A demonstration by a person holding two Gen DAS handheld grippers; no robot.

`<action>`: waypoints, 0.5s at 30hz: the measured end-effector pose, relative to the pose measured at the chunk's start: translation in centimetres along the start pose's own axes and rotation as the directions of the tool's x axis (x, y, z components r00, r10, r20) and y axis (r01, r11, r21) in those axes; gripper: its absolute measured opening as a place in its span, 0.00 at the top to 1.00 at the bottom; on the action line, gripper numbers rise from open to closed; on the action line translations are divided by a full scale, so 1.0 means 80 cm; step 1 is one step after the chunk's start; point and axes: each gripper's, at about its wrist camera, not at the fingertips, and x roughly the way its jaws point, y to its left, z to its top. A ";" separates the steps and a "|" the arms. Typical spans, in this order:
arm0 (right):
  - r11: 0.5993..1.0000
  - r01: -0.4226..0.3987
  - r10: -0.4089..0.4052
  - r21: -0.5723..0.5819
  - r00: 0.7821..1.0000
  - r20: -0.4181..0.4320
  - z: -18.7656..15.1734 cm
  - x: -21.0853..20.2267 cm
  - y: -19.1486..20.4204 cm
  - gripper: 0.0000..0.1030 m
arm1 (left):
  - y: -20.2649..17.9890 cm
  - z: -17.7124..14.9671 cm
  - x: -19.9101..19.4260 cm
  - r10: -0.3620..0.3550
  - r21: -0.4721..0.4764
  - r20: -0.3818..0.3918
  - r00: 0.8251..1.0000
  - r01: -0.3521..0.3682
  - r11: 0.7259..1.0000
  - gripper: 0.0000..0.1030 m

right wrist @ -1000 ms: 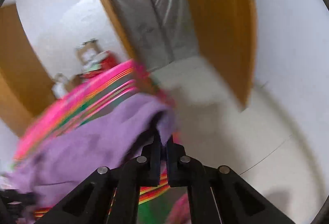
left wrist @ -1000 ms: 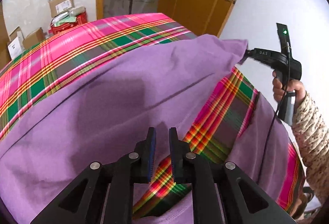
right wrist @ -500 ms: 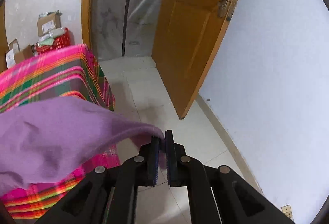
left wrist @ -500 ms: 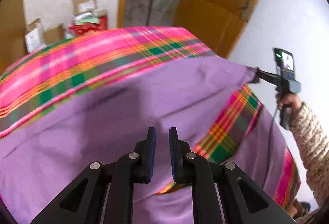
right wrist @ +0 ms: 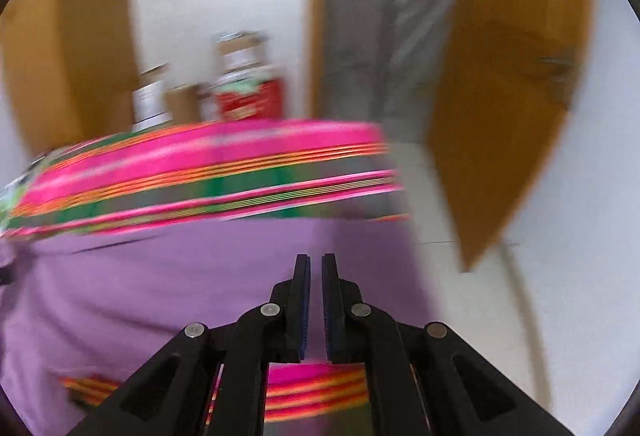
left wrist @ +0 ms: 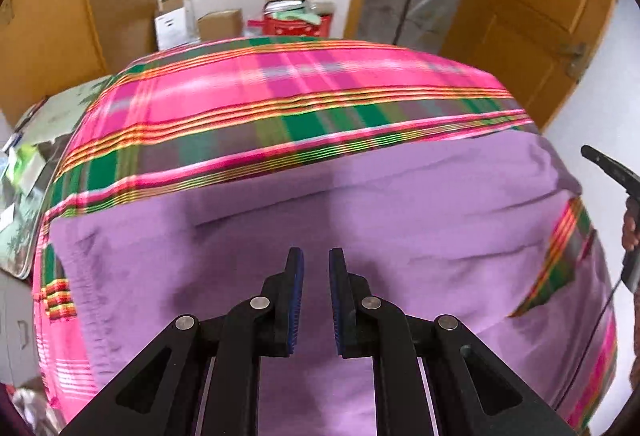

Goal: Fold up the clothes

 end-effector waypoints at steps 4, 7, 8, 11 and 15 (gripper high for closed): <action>0.989 -0.118 0.113 -0.087 0.992 -0.057 -0.001 0.035 0.078 0.96 | 0.029 0.002 0.014 0.023 -0.040 0.001 1.000 -0.023 0.999 0.87; 0.977 -0.167 0.155 -0.132 0.983 -0.096 -0.003 0.057 0.120 0.96 | 0.045 0.006 0.023 0.023 -0.056 -0.003 1.000 -0.023 0.998 0.87; 0.975 -0.175 0.162 -0.138 0.982 -0.102 -0.004 0.062 0.128 0.96 | 0.048 0.008 0.025 0.019 -0.058 0.000 1.000 -0.019 0.998 0.87; 0.969 -0.196 0.178 -0.151 0.976 -0.125 -0.004 0.076 0.157 0.96 | 0.056 0.011 0.031 0.005 -0.061 0.013 1.000 -0.004 0.998 0.87; 0.961 -0.212 0.188 -0.177 0.971 -0.146 -0.002 0.090 0.183 0.95 | 0.057 0.018 0.037 -0.002 -0.058 0.029 1.000 0.003 0.998 0.87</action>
